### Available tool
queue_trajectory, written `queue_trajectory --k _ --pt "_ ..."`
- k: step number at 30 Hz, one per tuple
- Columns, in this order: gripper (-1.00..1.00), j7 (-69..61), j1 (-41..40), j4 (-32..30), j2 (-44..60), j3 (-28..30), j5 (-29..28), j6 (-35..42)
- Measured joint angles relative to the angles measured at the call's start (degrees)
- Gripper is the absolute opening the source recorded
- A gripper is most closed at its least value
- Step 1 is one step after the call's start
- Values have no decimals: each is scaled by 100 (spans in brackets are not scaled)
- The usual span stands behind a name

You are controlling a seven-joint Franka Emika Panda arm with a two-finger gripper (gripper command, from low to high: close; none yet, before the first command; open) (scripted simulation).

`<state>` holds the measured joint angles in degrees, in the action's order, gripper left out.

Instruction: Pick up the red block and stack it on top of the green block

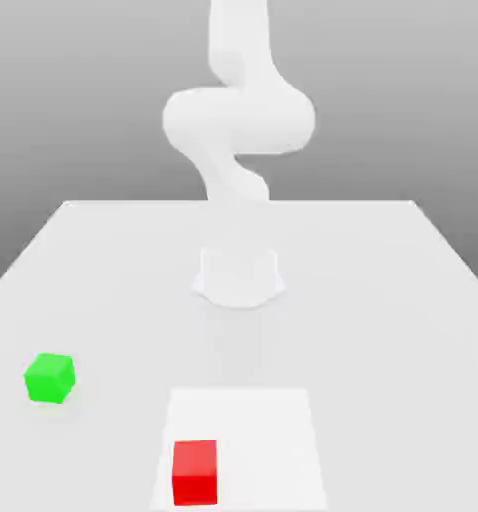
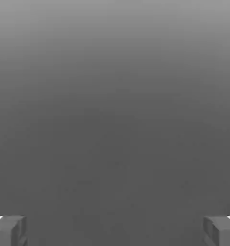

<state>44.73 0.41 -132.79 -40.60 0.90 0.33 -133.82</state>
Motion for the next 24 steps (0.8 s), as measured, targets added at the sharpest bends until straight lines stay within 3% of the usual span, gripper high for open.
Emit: queue_trajectory --k 24 --pt "0 -1019 -8 -963 5013 495 256 -1958"
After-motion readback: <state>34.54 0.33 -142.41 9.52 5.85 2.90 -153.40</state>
